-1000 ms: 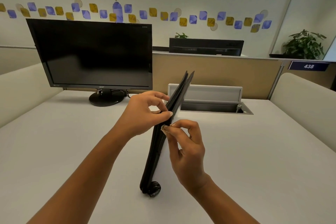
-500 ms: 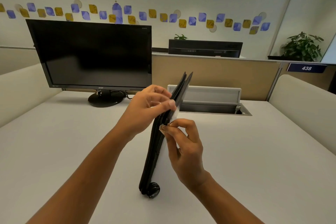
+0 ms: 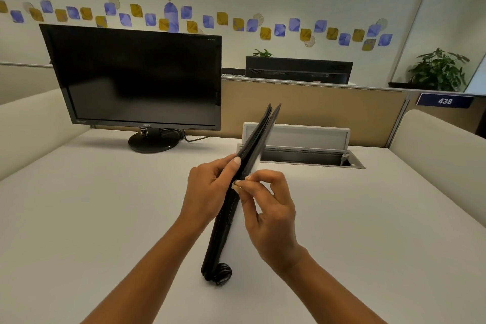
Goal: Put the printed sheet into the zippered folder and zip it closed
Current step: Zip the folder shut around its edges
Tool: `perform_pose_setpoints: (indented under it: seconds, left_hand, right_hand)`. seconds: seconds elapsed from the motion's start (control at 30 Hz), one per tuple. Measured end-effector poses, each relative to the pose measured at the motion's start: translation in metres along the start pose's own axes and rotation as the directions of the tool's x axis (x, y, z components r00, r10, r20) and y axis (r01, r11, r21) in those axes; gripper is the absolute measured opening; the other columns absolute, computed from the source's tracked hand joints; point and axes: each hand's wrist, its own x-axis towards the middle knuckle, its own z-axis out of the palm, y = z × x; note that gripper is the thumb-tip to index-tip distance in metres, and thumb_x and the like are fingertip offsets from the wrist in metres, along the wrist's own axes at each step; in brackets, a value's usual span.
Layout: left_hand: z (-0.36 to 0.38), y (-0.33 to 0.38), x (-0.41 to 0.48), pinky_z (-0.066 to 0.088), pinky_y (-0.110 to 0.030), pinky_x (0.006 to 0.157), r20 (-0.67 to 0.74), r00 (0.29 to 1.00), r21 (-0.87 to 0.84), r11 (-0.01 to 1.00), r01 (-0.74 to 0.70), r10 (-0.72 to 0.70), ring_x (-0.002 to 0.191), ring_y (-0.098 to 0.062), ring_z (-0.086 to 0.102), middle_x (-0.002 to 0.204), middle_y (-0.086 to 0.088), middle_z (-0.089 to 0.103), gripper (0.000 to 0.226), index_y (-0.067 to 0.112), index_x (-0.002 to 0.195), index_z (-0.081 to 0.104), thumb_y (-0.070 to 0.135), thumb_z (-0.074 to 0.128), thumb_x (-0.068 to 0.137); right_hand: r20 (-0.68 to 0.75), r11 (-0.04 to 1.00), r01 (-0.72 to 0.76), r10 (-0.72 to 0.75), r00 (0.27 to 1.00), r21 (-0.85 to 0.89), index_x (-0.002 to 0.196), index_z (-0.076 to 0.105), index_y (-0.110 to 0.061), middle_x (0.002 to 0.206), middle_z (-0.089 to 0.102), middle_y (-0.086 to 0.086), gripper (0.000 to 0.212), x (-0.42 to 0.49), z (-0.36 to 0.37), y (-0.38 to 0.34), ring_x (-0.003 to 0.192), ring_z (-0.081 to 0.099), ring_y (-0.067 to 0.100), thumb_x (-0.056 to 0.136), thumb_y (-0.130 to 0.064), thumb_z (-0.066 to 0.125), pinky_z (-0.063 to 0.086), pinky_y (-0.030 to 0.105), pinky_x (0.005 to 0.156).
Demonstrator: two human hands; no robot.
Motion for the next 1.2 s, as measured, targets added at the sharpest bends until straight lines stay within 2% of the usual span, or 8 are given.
perform_pose_setpoints:
  seconds: [0.17, 0.3, 0.4, 0.53, 0.63, 0.73, 0.87, 1.2]
  left_hand:
    - [0.004, -0.001, -0.003, 0.05, -0.039, 0.058, -0.018, 0.999, 0.03, 0.998, -0.051, 0.051, 0.059, -0.032, 0.058, 0.058, -0.014, 0.059, 0.04, 0.005, 0.07, 0.064, 0.027, 0.039, 0.093]
    - [0.005, 0.0, -0.004, 0.039, -0.034, 0.051, -0.036, 0.998, 0.028, 0.998, -0.05, 0.051, 0.048, -0.019, 0.047, 0.047, -0.001, 0.048, 0.044, 0.022, 0.053, 0.051, 0.023, 0.038, 0.095]
    - [0.004, -0.002, -0.005, 0.036, -0.036, 0.048, -0.057, 0.995, 0.073, 0.994, -0.076, 0.08, 0.046, -0.016, 0.045, 0.046, 0.0, 0.046, 0.044, 0.028, 0.053, 0.049, 0.022, 0.037, 0.095]
    - [0.004, -0.005, -0.005, 0.039, -0.044, 0.051, -0.053, 0.993, 0.14, 0.986, -0.093, 0.101, 0.051, -0.023, 0.048, 0.051, -0.006, 0.049, 0.041, 0.029, 0.058, 0.05, 0.023, 0.036, 0.096]
    - [0.002, -0.006, -0.005, 0.037, -0.037, 0.049, -0.053, 0.993, 0.157, 0.982, -0.1, 0.11, 0.048, -0.012, 0.045, 0.048, 0.003, 0.045, 0.04, 0.028, 0.056, 0.048, 0.029, 0.035, 0.094]
    - [0.0, -0.008, -0.005, 0.029, -0.026, 0.046, -0.052, 0.991, 0.162, 0.98, -0.117, 0.127, 0.043, -0.011, 0.039, 0.045, 0.007, 0.039, 0.043, 0.027, 0.052, 0.045, 0.027, 0.035, 0.094]
    - [0.0, -0.009, -0.004, 0.032, -0.012, 0.043, -0.063, 0.99, 0.149, 0.982, -0.119, 0.13, 0.046, -0.004, 0.047, 0.046, 0.009, 0.04, 0.043, 0.03, 0.054, 0.045, 0.022, 0.037, 0.095]
    - [-0.005, -0.01, -0.002, 0.032, -0.011, 0.044, -0.083, 0.985, 0.164, 0.977, -0.136, 0.151, 0.043, -0.011, 0.037, 0.045, 0.009, 0.038, 0.045, 0.028, 0.051, 0.041, 0.021, 0.038, 0.095]
  right_hand:
    - [-0.017, 0.997, -0.063, 0.062, 0.998, -0.053, 0.084, 0.07, 0.002, 0.086, 0.065, 0.017, 0.025, 0.006, -0.001, -0.004, 0.09, 0.05, 0.015, 0.081, -0.021, 0.061, 0.044, 0.013, 0.085]
    - [0.006, 0.986, -0.146, 0.147, 0.989, -0.082, 0.082, 0.069, -0.004, 0.088, 0.064, 0.012, 0.014, 0.02, -0.004, -0.01, 0.083, 0.052, 0.004, 0.077, -0.016, 0.065, 0.045, 0.009, 0.074]
    - [0.131, 0.973, -0.214, 0.224, 0.966, -0.081, 0.081, 0.067, -0.006, 0.093, 0.059, 0.005, 0.009, 0.036, -0.008, -0.013, 0.083, 0.05, 0.006, 0.079, -0.015, 0.067, 0.046, 0.01, 0.068]
    - [0.292, 0.947, -0.307, 0.322, 0.9, -0.099, 0.085, 0.068, -0.007, 0.093, 0.046, -0.008, 0.012, 0.061, -0.009, -0.007, 0.081, 0.045, 0.004, 0.08, -0.017, 0.068, 0.032, 0.0, 0.064]
    - [0.35, 0.936, -0.334, 0.35, 0.869, -0.106, 0.089, 0.069, -0.005, 0.091, 0.045, -0.008, 0.015, 0.073, -0.007, -0.003, 0.081, 0.045, 0.005, 0.08, -0.018, 0.068, 0.032, 0.001, 0.063]
    - [0.36, 0.923, -0.369, 0.382, 0.851, -0.107, 0.089, 0.069, -0.004, 0.09, 0.047, -0.006, 0.016, 0.079, -0.004, 0.003, 0.082, 0.046, 0.007, 0.08, -0.017, 0.068, 0.034, 0.006, 0.064]
    - [0.36, 0.902, -0.421, 0.427, 0.83, -0.099, 0.09, 0.069, -0.003, 0.089, 0.047, -0.005, 0.016, 0.085, 0.0, 0.009, 0.082, 0.048, 0.009, 0.079, -0.015, 0.069, 0.04, 0.012, 0.067]
    - [0.386, 0.895, -0.431, 0.439, 0.811, -0.112, 0.093, 0.069, -0.002, 0.091, 0.048, -0.002, 0.019, 0.092, 0.006, 0.009, 0.086, 0.051, 0.013, 0.079, -0.015, 0.069, 0.048, 0.022, 0.076]
